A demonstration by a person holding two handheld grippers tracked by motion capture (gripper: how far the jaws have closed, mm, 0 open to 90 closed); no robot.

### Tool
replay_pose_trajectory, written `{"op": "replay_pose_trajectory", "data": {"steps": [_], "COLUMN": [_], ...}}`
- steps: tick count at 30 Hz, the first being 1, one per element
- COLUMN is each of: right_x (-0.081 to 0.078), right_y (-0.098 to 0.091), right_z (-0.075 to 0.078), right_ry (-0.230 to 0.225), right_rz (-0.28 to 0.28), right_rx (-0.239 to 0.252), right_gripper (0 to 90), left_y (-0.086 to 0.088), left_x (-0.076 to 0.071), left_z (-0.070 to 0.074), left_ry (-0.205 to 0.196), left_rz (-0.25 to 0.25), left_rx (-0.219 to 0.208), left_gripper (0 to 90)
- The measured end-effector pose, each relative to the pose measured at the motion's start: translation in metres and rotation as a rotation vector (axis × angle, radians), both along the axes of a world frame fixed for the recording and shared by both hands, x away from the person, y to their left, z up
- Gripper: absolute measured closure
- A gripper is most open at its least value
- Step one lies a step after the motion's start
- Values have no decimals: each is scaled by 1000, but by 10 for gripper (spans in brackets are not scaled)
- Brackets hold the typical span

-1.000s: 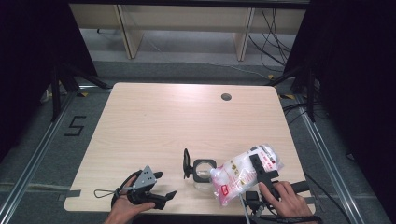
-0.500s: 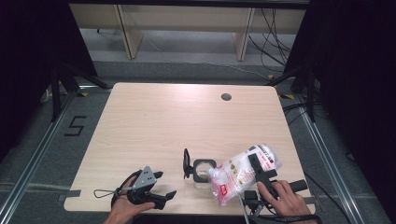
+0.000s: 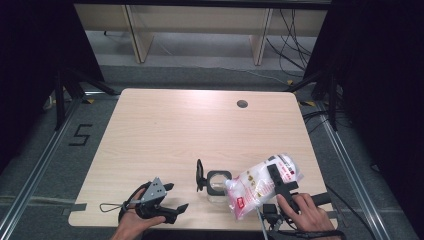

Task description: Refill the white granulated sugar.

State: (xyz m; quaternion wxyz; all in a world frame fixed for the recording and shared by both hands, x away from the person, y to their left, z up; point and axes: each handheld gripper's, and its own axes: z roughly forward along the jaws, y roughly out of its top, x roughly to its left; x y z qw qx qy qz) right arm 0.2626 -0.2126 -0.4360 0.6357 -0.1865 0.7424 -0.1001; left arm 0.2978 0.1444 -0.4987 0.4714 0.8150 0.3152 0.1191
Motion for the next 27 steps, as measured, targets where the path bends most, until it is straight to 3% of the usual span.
{"op": "replay_pose_trajectory", "data": {"steps": [5, 9, 10, 11, 13, 14, 16, 17, 18, 22, 23, 27], "right_x": [-1, -1, -3, -2, -2, -4, -3, -3, -2, -3, -3, -2], "right_y": [0, 0, -1, 1, 0, -2, 0, -1, 0, -1, 0, -1], "right_z": [0, 2, -1, 2, 3, 1, 4, 1, 1, -1, 2, 0], "right_ry": [-5, -8, -5, -9, -12, -12, -16, -12, -9, -9, -10, -1], "right_rz": [-7, 8, -22, 1, 0, -20, -1, -14, -3, -6, 4, 15], "right_rx": [17, 0, 39, -5, -4, 39, 8, 31, 9, 26, -3, 2], "right_gripper": [413, 413, 413, 413, 413, 413, 413, 413, 413, 414, 414, 416], "left_y": [-1, 0, 0, 0, 0, 0, 0, 0, 0, 0, 0, 0], "left_x": [0, 0, 0, 0, 0, 0, 0, 0, 1, 0, 0, 0], "left_z": [0, 0, 0, 0, 0, 0, 0, 0, 0, 0, 0, 0], "left_ry": [1, 1, 2, 1, -1, -2, 2, 3, -1, -3, -4, 1], "left_rz": [0, 1, 1, 3, 2, 4, 5, 5, 4, 6, 5, 8], "left_rx": [3, -1, -2, -2, -1, 0, -3, -2, 3, 3, 13, -1], "left_gripper": [159, 159, 159, 160, 160, 160, 159, 160, 160, 160, 160, 160]}}
